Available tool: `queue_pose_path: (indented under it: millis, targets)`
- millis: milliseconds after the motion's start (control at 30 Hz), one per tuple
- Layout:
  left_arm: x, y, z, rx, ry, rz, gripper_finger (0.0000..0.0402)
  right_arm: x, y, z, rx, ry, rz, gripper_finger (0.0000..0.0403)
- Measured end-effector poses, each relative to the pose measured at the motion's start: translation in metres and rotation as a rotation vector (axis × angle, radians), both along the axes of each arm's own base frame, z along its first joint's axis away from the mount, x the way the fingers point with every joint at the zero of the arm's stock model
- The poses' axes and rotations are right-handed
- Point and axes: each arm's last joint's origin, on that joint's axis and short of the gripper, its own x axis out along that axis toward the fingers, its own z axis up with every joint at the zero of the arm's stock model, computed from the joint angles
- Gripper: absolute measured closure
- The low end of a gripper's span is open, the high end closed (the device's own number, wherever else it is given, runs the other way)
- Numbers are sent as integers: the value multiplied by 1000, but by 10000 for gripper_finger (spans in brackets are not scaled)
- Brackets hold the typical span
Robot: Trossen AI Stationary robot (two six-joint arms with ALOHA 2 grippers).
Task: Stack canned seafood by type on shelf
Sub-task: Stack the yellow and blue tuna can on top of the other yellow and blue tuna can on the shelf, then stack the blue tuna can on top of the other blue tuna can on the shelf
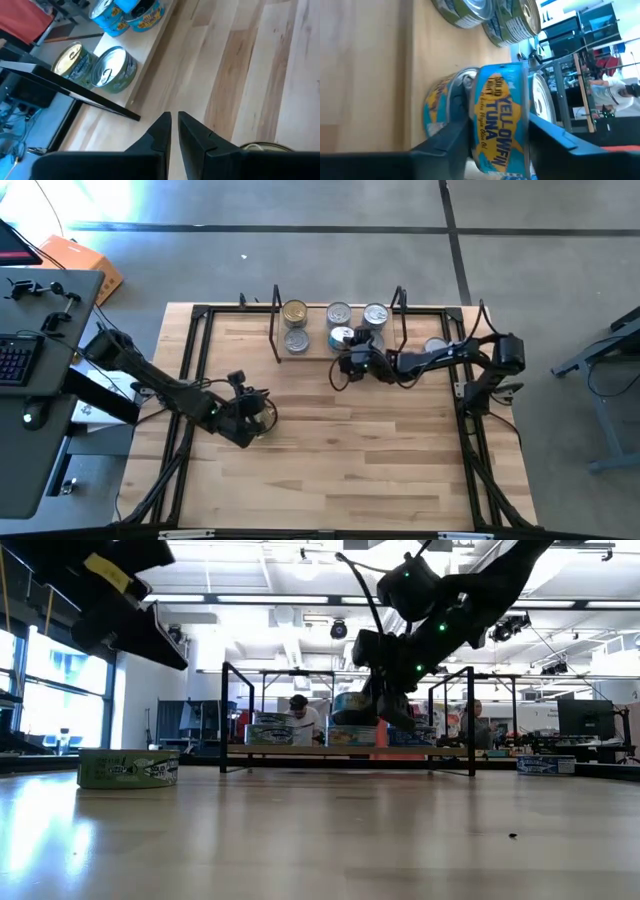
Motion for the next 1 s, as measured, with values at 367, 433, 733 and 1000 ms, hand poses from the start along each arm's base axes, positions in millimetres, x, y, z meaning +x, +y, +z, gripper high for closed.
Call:
queue_pose_path:
  millis: [367,433,733,1000]
  targets:
    - [1,-2,0,-32,-40,12,378,3,2,4,5,-52,20,150]
    - [2,-2,0,-34,-43,12,378,3,5,5,1,-51,30,148]
    - [5,-4,2,-41,-65,-3,378,3,31,36,156,-334,76,147]
    - [6,-5,3,-56,-90,2,378,-25,105,80,331,-459,216,153]
